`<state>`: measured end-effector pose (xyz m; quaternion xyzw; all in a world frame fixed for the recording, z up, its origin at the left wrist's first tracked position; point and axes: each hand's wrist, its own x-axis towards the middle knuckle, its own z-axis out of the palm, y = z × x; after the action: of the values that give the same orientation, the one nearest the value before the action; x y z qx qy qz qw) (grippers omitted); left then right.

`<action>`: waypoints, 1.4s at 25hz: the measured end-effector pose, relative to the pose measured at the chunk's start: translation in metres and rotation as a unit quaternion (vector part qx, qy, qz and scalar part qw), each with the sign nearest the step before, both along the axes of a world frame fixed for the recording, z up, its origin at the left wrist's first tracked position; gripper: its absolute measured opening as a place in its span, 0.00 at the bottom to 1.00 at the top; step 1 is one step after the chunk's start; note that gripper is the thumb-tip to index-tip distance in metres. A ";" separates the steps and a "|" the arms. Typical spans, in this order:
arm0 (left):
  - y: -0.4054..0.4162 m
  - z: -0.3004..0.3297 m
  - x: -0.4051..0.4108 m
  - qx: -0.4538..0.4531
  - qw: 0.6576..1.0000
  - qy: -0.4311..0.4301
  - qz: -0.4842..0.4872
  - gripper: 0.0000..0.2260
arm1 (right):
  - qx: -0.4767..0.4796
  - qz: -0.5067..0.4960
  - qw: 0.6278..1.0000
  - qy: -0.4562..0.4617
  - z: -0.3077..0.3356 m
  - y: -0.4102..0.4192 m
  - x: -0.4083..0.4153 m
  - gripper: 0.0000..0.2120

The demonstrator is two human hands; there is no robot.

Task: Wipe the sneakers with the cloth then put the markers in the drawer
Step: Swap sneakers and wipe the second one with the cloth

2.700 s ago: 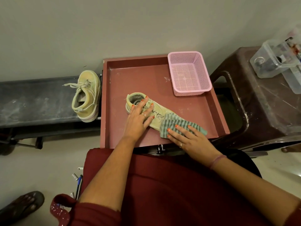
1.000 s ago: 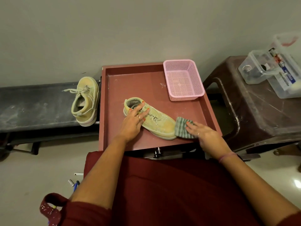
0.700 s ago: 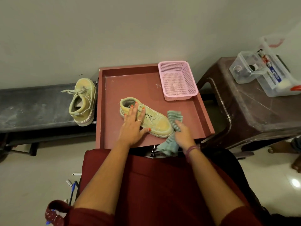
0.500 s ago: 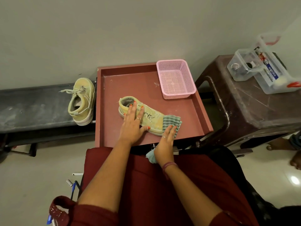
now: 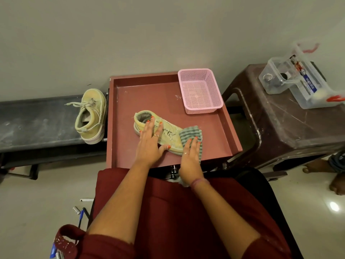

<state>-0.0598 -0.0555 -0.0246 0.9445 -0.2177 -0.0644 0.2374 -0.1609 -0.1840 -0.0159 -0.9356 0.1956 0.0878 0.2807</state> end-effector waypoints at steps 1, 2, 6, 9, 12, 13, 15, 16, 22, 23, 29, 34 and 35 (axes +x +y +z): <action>0.000 -0.001 0.000 -0.005 1.000 -0.002 0.000 0.38 | -0.006 0.005 1.000 -0.023 -0.005 0.016 -0.014 0.43; 0.001 -0.002 0.000 -0.010 1.000 -0.003 0.001 0.38 | -0.006 0.008 0.999 -0.038 -0.009 0.027 -0.023 0.43; 0.002 -0.003 0.002 -0.017 1.000 0.001 0.002 0.37 | -0.033 -0.024 0.997 -0.059 -0.014 0.023 -0.016 0.39; 0.005 -0.004 0.003 -0.006 1.000 0.011 0.007 0.36 | 0.007 -0.059 0.998 -0.020 -0.006 -0.014 0.016 0.39; 0.008 -0.006 0.004 -0.018 1.000 0.014 -0.001 0.36 | 0.093 0.000 0.993 0.066 0.008 -0.065 0.050 0.37; 0.008 -0.005 0.003 -0.029 0.999 0.018 -0.004 0.37 | 0.102 0.025 0.991 0.084 0.011 -0.073 0.055 0.36; 0.007 -0.004 0.003 -0.051 0.998 0.032 -0.004 0.40 | 0.125 0.028 0.988 0.085 0.015 -0.072 0.054 0.36; 0.006 -0.004 0.003 -0.060 0.998 0.032 0.002 0.40 | 0.136 0.012 0.988 0.073 0.015 -0.065 0.049 0.38; 0.014 0.005 0.020 -0.103 0.992 0.072 -0.034 0.44 | 0.221 -0.069 0.973 0.002 0.002 -0.017 0.003 0.40; 0.015 0.011 0.024 -0.088 0.991 0.084 -0.049 0.46 | 0.237 -0.071 0.969 -0.001 0.000 -0.014 -0.002 0.40; -0.018 0.022 -0.027 -0.164 0.964 0.187 0.096 0.53 | 0.332 -0.150 0.931 -0.027 0.004 -0.021 -0.005 0.31; -0.033 0.004 -0.064 -0.193 0.955 0.153 0.164 0.40 | 0.280 -0.033 0.959 0.031 0.016 -0.032 0.009 0.34; -0.032 0.004 -0.063 -0.187 0.958 0.141 0.167 0.38 | 0.263 -0.009 0.964 0.041 0.017 -0.034 0.014 0.35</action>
<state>-0.1227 -0.0870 -0.0204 0.8875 -0.0295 -0.1146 0.4453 -0.1470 -0.2179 0.0010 -0.8226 0.1853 0.1720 0.5093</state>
